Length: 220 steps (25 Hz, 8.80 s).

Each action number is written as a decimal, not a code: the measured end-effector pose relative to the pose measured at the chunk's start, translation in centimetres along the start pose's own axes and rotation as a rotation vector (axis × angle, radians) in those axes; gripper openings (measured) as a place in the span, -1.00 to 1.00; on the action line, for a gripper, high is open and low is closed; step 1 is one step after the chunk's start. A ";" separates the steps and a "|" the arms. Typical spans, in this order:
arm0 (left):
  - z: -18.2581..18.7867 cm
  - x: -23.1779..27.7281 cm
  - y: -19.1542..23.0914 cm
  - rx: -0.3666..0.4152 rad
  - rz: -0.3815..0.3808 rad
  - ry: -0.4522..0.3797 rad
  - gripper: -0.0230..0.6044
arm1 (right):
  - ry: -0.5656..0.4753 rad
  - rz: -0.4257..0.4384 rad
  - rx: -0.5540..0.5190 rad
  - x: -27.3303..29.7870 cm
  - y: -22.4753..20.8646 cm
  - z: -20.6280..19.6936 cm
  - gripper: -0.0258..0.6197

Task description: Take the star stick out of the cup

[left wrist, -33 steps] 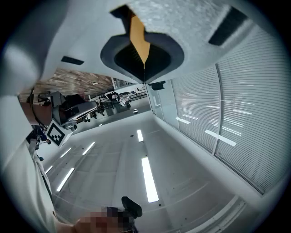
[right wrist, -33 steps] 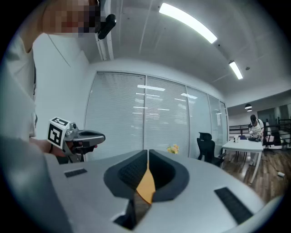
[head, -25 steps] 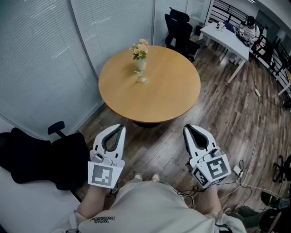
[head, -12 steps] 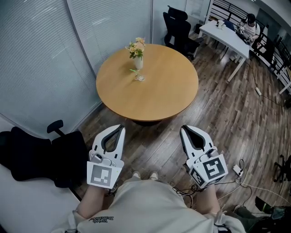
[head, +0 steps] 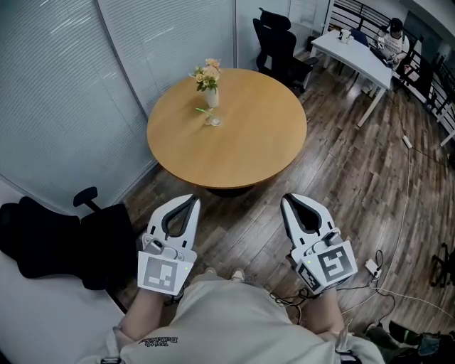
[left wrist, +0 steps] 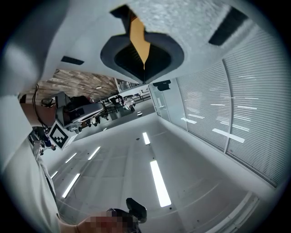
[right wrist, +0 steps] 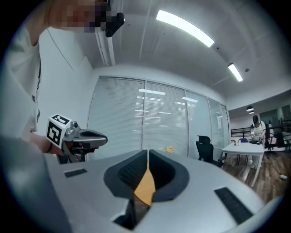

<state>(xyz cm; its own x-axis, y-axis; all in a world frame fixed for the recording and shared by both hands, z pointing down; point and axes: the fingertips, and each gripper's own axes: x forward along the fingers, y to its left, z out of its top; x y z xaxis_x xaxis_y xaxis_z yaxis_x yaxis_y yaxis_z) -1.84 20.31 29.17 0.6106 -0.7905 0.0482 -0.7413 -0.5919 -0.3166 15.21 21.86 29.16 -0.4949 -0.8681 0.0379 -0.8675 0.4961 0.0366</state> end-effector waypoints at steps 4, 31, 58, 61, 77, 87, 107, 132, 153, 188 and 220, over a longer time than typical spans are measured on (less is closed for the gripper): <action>0.3 0.4 -0.9 0.010 -0.002 0.005 -0.85 | -0.019 0.019 0.013 -0.6 -0.6 0.4 -0.82; -4.1 8.8 6.6 -0.028 0.009 0.016 -0.85 | 0.004 0.041 -0.007 9.9 -4.6 -1.5 -0.82; -11.8 23.7 29.7 -0.103 -0.065 0.040 -0.85 | 0.086 -0.044 -0.036 37.2 -9.3 0.5 -0.82; -12.5 24.6 31.2 -0.116 -0.070 0.038 -0.85 | 0.098 -0.040 -0.043 39.2 -9.2 0.6 -0.82; -14.4 26.5 33.2 -0.093 -0.045 0.077 -0.85 | 0.137 -0.007 -0.028 43.3 -10.8 -0.8 -0.82; -15.1 29.3 31.0 -0.101 -0.082 0.144 -0.85 | 0.157 0.053 -0.017 44.0 -13.6 -2.1 -0.82; -19.4 34.9 29.3 0.087 -0.191 0.324 -0.84 | 0.144 0.147 0.110 45.9 -15.2 -4.0 -0.82; -35.6 39.2 24.9 0.274 -0.496 0.661 -0.42 | 0.316 0.133 0.164 48.1 -14.3 -10.8 -0.82; -40.0 41.5 22.5 0.291 -0.563 0.697 -0.76 | 0.415 0.129 0.207 48.4 -14.5 -15.3 -0.82; -9.6 33.5 31.8 0.046 -0.085 -0.036 -0.82 | 0.060 0.017 0.013 43.7 -17.6 0.9 -0.82; -7.9 27.8 29.7 -0.133 -0.019 -0.117 -0.82 | 0.046 0.043 -0.074 39.4 -14.5 1.4 -0.82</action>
<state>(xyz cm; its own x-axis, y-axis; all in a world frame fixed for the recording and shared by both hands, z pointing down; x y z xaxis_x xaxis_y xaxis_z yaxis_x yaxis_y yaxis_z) -9.08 -20.51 28.59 0.6472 -0.7599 -0.0605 -0.7550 -0.6281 -0.1883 8.20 -19.52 28.70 -0.5272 -0.8453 0.0868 -0.8386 0.5341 0.1075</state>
